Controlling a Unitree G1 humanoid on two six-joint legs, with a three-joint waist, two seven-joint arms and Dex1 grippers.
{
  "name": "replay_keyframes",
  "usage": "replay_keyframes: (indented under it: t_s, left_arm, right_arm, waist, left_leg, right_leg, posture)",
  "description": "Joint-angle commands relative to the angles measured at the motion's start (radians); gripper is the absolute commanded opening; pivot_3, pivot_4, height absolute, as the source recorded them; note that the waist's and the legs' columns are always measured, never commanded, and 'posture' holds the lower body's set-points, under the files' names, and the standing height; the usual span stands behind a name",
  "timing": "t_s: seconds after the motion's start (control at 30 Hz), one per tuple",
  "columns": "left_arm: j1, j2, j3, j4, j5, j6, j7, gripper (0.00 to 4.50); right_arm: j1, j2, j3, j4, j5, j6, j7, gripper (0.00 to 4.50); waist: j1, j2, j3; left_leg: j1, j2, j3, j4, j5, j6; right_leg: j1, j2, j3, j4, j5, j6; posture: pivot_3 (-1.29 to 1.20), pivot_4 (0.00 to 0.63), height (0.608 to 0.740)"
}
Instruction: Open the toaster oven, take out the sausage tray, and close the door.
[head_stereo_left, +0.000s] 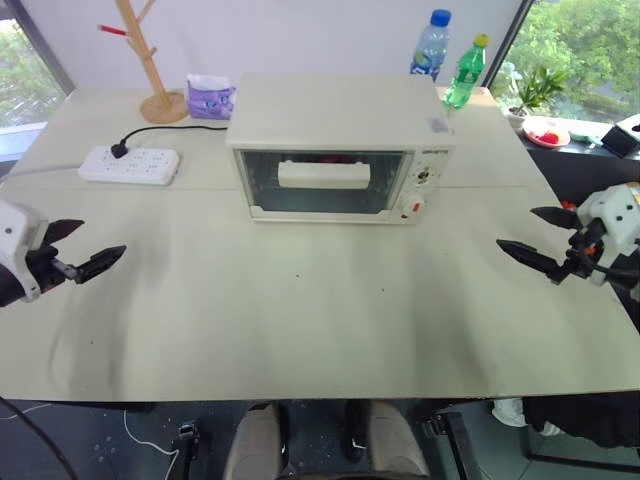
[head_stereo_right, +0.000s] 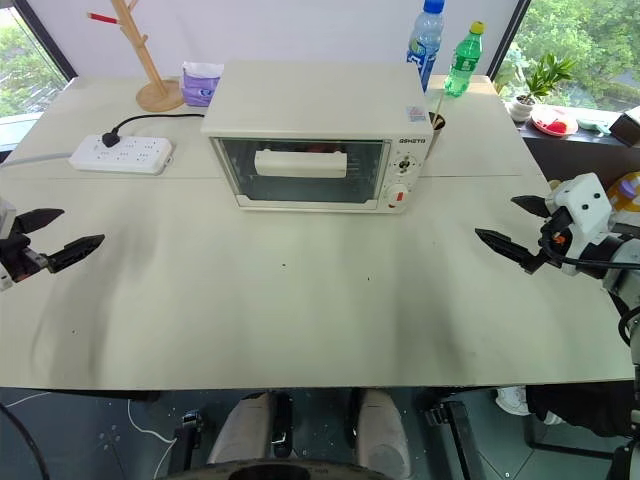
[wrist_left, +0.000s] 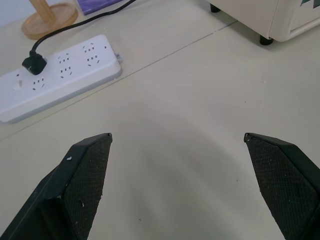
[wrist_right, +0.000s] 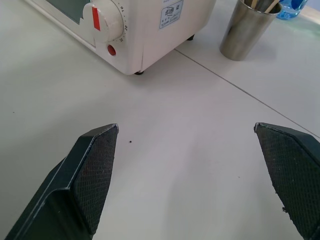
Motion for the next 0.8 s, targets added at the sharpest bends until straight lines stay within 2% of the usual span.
replay_keyframes:
  t_s: [0.03, 0.6, 0.8]
  left_arm:
    - [0.000, 0.009, 0.036, -0.014, -0.007, -0.010, -0.006, 4.50]
    - [-0.022, 0.013, 0.048, -0.032, -0.046, 0.069, -0.003, 4.50]
    - [-0.111, 0.042, 0.012, -0.182, -0.197, 0.231, -0.100, 4.50]
  right_arm:
    - [-0.013, -0.003, -0.027, -0.026, 0.009, -0.003, -0.008, 4.46]
    - [-0.048, 0.012, -0.012, -0.048, 0.023, 0.043, -0.030, 4.46]
    - [-0.123, 0.000, 0.040, -0.142, 0.104, 0.147, 0.026, 4.46]
  waist:
    - [0.000, 0.000, 0.000]
    - [-0.001, 0.000, 0.000]
    - [0.001, 0.000, 0.000]
  left_leg:
    - [0.000, 0.000, 0.000, 0.000, 0.000, 0.000]
    - [0.000, 0.000, 0.000, 0.000, 0.000, 0.000]
    - [0.000, 0.000, 0.000, 0.000, 0.000, 0.000]
  right_leg:
    - [0.000, 0.000, 0.000, 0.000, 0.000, 0.000]
    - [0.000, 0.000, 0.000, 0.000, 0.000, 0.000]
    - [0.000, 0.000, 0.000, 0.000, 0.000, 0.000]
  posture:
    - [0.00, 0.150, 0.722]
    - [0.00, 0.150, 0.722]
    - [0.00, 0.150, 0.722]
